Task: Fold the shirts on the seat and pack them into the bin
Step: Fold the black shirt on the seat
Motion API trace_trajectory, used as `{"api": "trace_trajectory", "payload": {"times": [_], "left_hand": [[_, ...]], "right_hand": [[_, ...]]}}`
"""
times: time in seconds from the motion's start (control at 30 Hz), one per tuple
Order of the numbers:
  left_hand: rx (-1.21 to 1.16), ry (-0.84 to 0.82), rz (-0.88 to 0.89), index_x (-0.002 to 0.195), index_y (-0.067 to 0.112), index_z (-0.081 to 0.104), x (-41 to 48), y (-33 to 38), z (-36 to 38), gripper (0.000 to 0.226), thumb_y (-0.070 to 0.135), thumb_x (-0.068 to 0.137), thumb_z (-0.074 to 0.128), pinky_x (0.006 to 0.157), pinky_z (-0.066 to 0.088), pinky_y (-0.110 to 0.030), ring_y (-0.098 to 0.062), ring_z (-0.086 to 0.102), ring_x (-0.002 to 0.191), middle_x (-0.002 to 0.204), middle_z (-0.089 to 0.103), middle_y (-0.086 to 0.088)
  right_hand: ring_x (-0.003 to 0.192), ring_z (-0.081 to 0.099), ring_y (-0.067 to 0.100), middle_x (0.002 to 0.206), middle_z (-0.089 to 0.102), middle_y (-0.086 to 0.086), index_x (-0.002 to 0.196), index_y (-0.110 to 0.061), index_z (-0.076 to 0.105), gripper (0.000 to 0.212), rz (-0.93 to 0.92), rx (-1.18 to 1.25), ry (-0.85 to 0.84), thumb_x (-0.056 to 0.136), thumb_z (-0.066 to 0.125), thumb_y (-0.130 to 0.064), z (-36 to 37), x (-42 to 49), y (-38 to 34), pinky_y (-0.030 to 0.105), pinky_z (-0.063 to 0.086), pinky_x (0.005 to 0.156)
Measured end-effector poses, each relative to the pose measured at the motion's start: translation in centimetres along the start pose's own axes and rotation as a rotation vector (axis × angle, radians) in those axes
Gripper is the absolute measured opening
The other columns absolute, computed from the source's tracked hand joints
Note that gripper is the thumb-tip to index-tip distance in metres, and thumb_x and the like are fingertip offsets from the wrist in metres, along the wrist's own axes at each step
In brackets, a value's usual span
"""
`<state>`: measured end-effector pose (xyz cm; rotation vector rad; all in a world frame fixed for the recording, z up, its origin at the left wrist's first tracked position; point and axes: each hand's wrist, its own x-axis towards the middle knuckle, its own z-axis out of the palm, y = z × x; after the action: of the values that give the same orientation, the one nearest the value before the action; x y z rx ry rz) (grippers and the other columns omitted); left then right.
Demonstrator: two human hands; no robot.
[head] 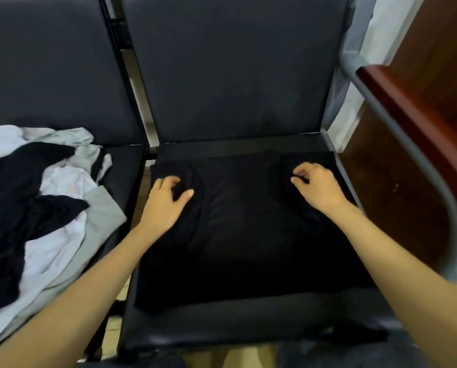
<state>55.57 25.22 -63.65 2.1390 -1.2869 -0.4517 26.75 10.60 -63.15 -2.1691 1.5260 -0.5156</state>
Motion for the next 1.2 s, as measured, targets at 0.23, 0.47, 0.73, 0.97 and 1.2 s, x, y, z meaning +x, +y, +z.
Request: {"api": "trace_trajectory", "payload": {"times": [0.23, 0.47, 0.73, 0.97, 1.2], "left_hand": [[0.107, -0.231, -0.116, 0.131, 0.016, 0.049, -13.9, -1.4, -1.6, 0.073, 0.060, 0.075, 0.064, 0.096, 0.043, -0.036, -0.025, 0.050, 0.119, 0.125, 0.051, -0.004], [0.370, 0.049, -0.021, 0.100, 0.005, 0.059, -18.2, -3.5, -1.7, 0.042, 0.028, 0.072, 0.080, 0.083, 0.043, -0.050, -0.039, 0.054, 0.099, 0.100, 0.056, -0.015], [-0.039, 0.112, -0.132, 0.104, 0.007, 0.057, -18.0, -4.1, -2.1, 0.013, 0.015, 0.094, 0.055, 0.074, 0.044, -0.035, -0.031, 0.060, 0.087, 0.091, 0.063, -0.011], [-0.196, 0.291, -0.301, 0.117, 0.001, 0.047, -17.3, -3.2, -2.2, 0.028, 0.023, 0.101, 0.040, 0.070, 0.035, -0.035, -0.041, 0.057, 0.093, 0.100, 0.061, -0.023], [-0.191, 0.239, -0.220, 0.135, 0.009, 0.038, -17.3, -3.9, -1.6, 0.041, 0.015, 0.096, 0.051, 0.083, 0.045, -0.040, -0.035, 0.059, 0.103, 0.118, 0.058, -0.016]], "right_hand": [[0.119, 0.049, 0.028, 0.125, 0.054, 0.008, 0.124, -0.013, 0.057, 0.032, 0.033, -0.162, -0.179, 0.093, 0.058, -0.021, -1.0, -13.6, 1.8, 0.038, 0.041, 0.098], [0.131, 0.034, 0.034, 0.141, 0.039, 0.015, 0.141, -0.009, 0.035, 0.055, 0.314, -0.231, -0.041, 0.093, 0.058, -0.025, -2.7, -17.3, 2.7, 0.042, 0.034, 0.105], [0.123, 0.042, 0.038, 0.125, 0.052, 0.021, 0.127, -0.002, 0.049, 0.044, 0.484, -0.022, 0.043, 0.091, 0.063, -0.023, -3.5, -18.0, 4.2, 0.043, 0.038, 0.101], [0.090, 0.056, 0.033, 0.092, 0.058, 0.016, 0.096, -0.006, 0.047, 0.013, 0.463, 0.226, 0.233, 0.099, 0.047, -0.019, -3.7, -18.0, 3.4, 0.036, 0.042, 0.075], [0.103, 0.056, 0.036, 0.106, 0.057, 0.013, 0.104, -0.012, 0.039, 0.019, 0.504, 0.176, 0.127, 0.096, 0.053, -0.024, -3.8, -18.2, 2.8, 0.050, 0.042, 0.093]]}}
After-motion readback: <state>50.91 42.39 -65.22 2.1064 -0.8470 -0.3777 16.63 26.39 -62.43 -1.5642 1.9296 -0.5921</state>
